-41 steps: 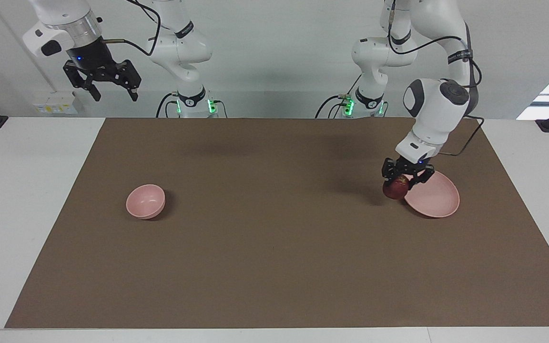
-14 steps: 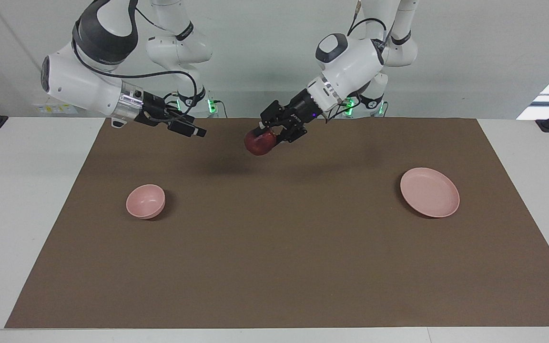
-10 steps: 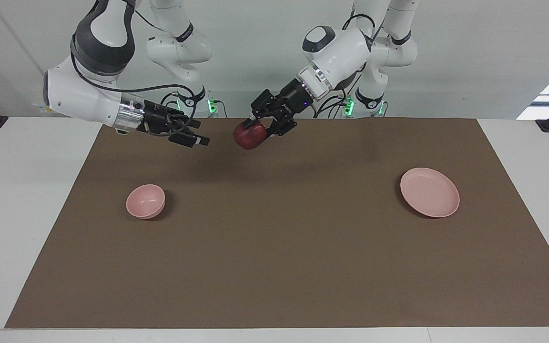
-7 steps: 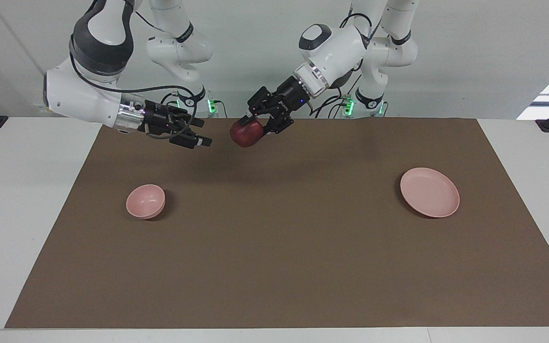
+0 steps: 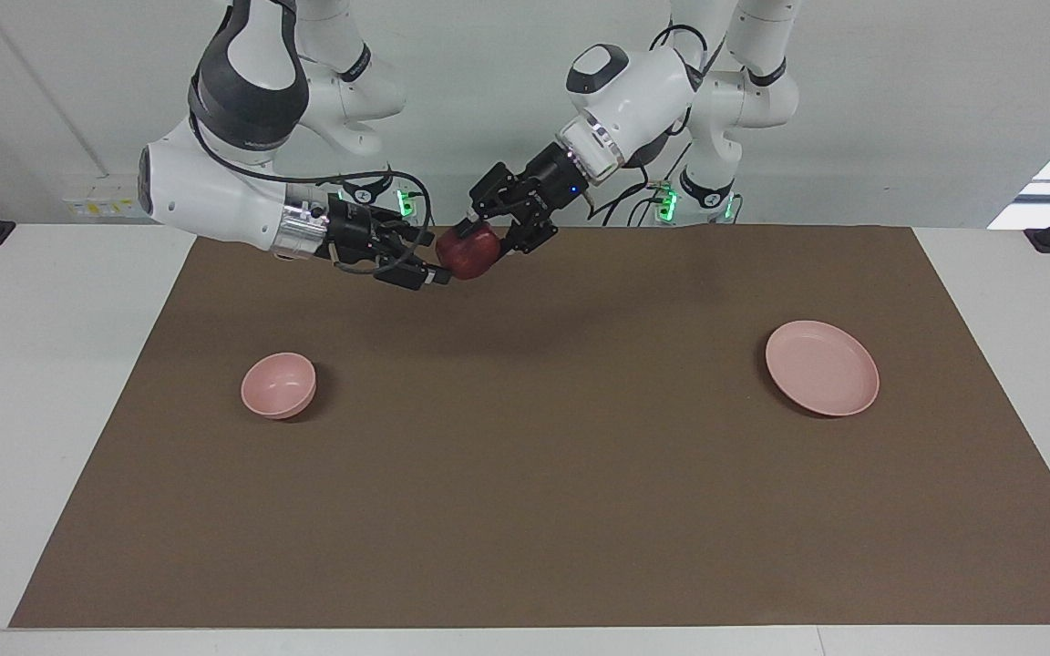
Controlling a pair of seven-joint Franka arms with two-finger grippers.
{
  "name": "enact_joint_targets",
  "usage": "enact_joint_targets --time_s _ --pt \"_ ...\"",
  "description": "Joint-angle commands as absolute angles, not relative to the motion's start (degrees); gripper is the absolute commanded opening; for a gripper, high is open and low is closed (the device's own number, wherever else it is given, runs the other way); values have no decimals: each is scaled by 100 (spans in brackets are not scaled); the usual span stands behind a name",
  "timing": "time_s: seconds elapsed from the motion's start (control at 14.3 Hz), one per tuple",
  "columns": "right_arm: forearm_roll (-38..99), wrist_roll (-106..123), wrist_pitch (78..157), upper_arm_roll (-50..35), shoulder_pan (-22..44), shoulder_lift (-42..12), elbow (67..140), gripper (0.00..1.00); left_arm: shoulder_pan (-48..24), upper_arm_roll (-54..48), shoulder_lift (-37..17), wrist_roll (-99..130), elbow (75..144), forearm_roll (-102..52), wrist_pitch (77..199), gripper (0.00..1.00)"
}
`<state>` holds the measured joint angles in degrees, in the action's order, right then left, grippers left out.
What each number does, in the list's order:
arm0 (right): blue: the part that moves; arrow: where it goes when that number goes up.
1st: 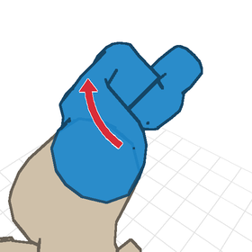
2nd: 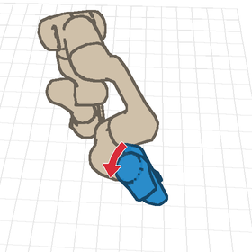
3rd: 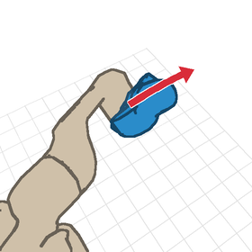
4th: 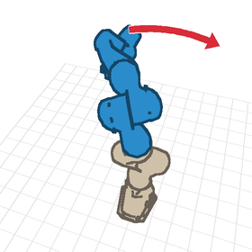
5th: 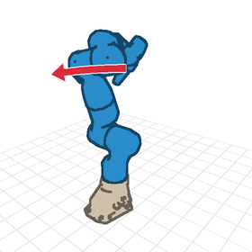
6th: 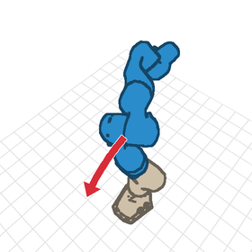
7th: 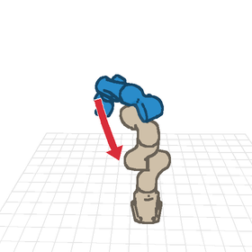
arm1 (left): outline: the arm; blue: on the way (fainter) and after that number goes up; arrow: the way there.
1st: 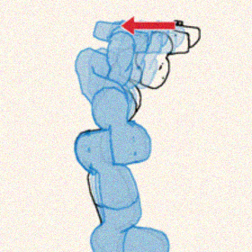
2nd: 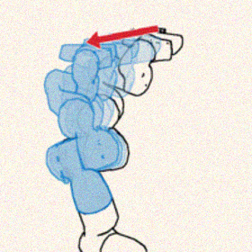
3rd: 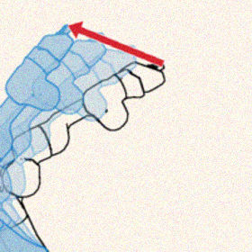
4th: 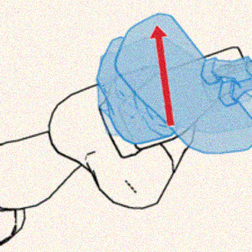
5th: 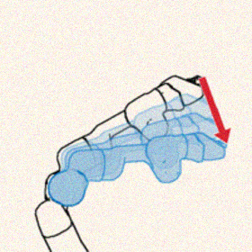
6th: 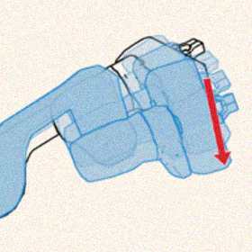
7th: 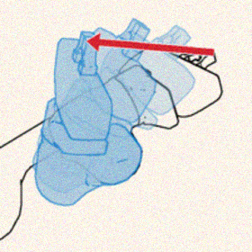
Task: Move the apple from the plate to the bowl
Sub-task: 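Close the right gripper on the apple held by the left gripper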
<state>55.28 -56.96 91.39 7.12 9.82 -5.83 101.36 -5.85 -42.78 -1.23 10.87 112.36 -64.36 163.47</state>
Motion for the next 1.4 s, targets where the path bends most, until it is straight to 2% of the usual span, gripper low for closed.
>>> enact_joint_targets --time_s 0.0,1.19,1.26,1.33 --pt "5800 -5845 9211 694 958 -633 10064 100 -650 -4271 -79 1107 11302 -6548 16506 0" --pt "5783 -5906 9316 686 1380 -510 10257 100 -642 -4263 -70 1169 11312 -6548 16462 0" --pt "5783 -5898 9308 686 1380 -510 10257 82 -642 -4263 -70 1169 11312 -6548 16462 0" --pt "5783 -5889 9273 686 1371 -510 10248 59 -642 -4263 -70 1169 11320 -6548 16462 0"
